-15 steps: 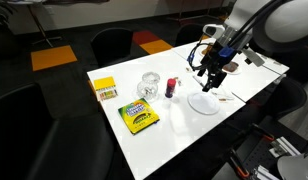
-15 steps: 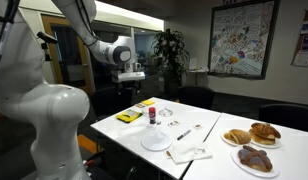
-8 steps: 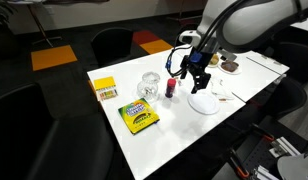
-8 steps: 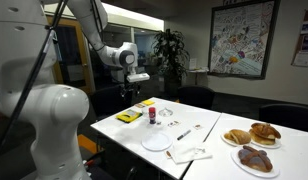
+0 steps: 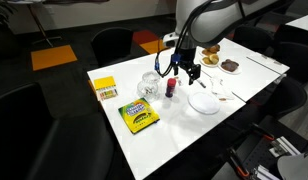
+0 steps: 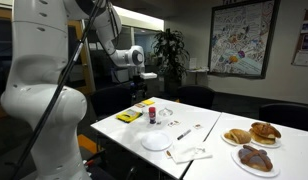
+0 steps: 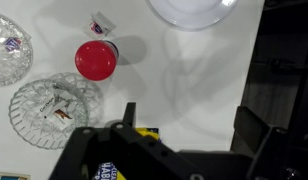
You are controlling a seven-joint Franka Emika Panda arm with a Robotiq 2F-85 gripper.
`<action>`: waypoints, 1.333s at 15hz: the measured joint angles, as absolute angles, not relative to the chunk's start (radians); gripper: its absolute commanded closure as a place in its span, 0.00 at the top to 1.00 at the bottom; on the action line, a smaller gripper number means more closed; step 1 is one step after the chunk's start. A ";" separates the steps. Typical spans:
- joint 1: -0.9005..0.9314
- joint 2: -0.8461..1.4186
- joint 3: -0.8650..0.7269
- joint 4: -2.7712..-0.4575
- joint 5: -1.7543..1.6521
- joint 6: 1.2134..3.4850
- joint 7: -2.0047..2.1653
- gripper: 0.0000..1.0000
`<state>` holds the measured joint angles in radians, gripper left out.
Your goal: Put the lid on the glass bowl
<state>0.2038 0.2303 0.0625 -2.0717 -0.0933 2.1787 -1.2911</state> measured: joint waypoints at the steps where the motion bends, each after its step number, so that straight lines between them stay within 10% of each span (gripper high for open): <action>1: 0.196 0.249 0.063 -2.053 -0.097 2.172 -1.303 1.00; 20: 0.173 0.432 0.101 -2.063 -0.308 2.587 -1.282 1.00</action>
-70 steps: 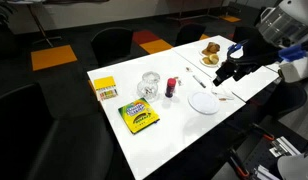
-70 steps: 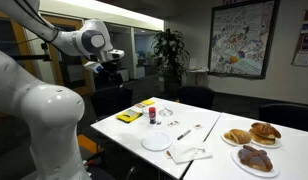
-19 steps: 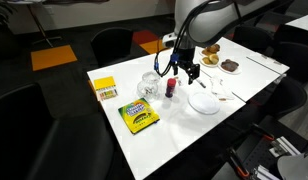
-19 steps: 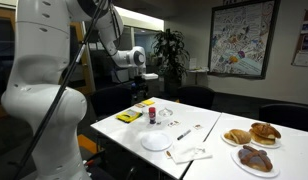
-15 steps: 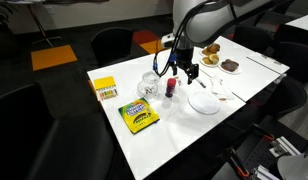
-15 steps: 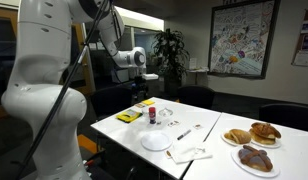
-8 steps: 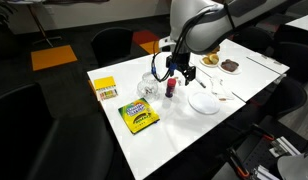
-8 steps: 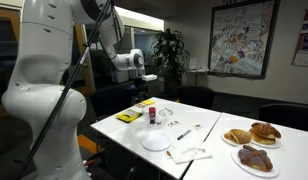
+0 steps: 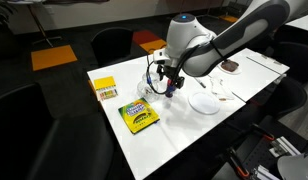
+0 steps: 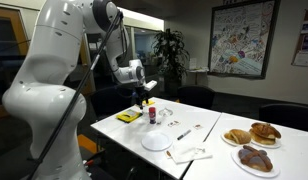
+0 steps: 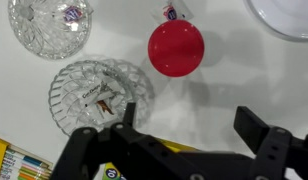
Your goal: Put the lid on the glass bowl
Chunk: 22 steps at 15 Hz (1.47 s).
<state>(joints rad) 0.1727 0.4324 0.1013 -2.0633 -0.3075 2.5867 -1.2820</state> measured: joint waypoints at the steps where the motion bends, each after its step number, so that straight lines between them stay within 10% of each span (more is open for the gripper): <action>1: 0.170 0.449 0.101 -2.065 -0.320 2.635 -1.277 1.00; 22: 0.085 0.699 0.182 -1.992 -0.365 2.861 -1.316 1.00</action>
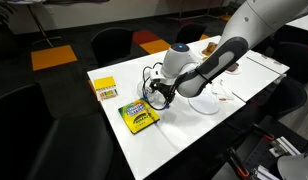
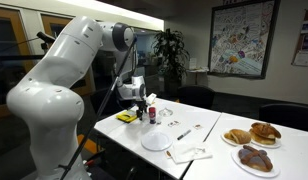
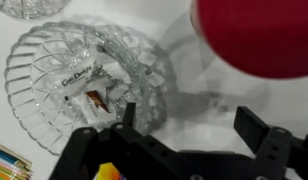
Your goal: Put the lid on the glass bowl
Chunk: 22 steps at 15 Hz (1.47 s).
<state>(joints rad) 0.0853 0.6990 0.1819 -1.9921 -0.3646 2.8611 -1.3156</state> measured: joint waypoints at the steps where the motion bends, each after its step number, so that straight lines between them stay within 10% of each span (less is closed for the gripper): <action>1: 0.076 0.707 0.196 -1.987 -0.356 2.842 -1.316 1.00; 22: 0.149 0.618 0.292 -1.958 -0.273 2.489 -1.202 1.00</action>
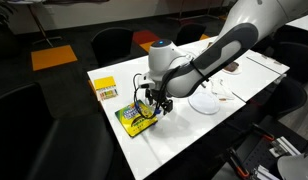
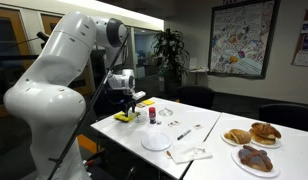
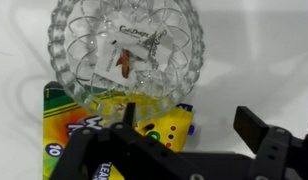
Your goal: Put the lid on the glass bowl
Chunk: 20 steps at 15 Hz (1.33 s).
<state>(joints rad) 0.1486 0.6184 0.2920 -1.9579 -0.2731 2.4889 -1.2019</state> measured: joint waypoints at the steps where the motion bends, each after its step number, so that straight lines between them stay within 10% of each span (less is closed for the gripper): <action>1: 0.160 0.595 0.287 -1.965 -0.293 2.489 -1.185 1.00; 20: 0.070 0.503 0.033 -1.842 -0.531 2.575 -1.215 1.00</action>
